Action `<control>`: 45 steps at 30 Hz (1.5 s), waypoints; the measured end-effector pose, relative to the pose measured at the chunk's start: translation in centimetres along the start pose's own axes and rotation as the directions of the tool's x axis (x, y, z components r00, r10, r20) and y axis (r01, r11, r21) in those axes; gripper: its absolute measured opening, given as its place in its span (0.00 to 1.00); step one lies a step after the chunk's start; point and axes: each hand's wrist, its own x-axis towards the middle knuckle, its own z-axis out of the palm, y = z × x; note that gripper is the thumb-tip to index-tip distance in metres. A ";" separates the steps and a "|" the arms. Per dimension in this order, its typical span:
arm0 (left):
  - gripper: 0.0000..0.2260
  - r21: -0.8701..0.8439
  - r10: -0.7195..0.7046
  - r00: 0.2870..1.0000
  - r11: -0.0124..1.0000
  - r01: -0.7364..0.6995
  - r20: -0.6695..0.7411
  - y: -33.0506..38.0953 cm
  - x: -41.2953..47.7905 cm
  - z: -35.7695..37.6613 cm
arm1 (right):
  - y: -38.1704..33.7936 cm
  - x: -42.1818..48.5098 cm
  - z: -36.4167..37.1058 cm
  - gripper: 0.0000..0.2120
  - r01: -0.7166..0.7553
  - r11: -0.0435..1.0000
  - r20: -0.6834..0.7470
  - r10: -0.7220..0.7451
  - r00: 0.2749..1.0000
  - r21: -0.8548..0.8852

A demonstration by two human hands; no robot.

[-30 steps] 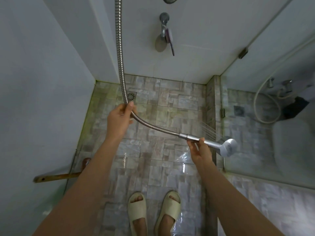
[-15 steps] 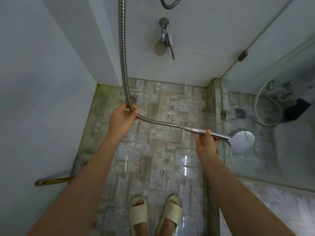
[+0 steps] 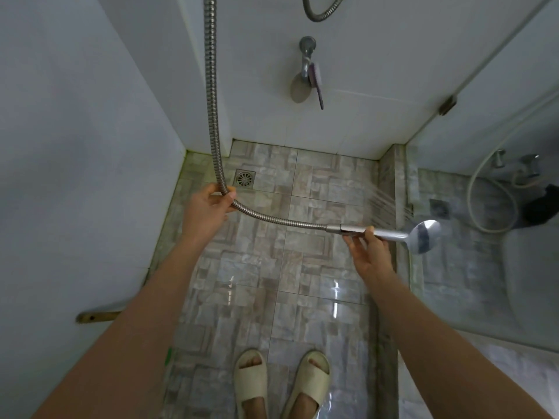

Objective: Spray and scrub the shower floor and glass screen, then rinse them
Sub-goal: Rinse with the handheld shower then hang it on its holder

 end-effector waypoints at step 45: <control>0.10 0.301 -0.017 0.993 0.952 0.051 -0.114 -3.2 -3.3 -21.5 | 24.4 -16.2 3.8 0.09 -0.613 0.790 -0.068 0.613 0.787 0.018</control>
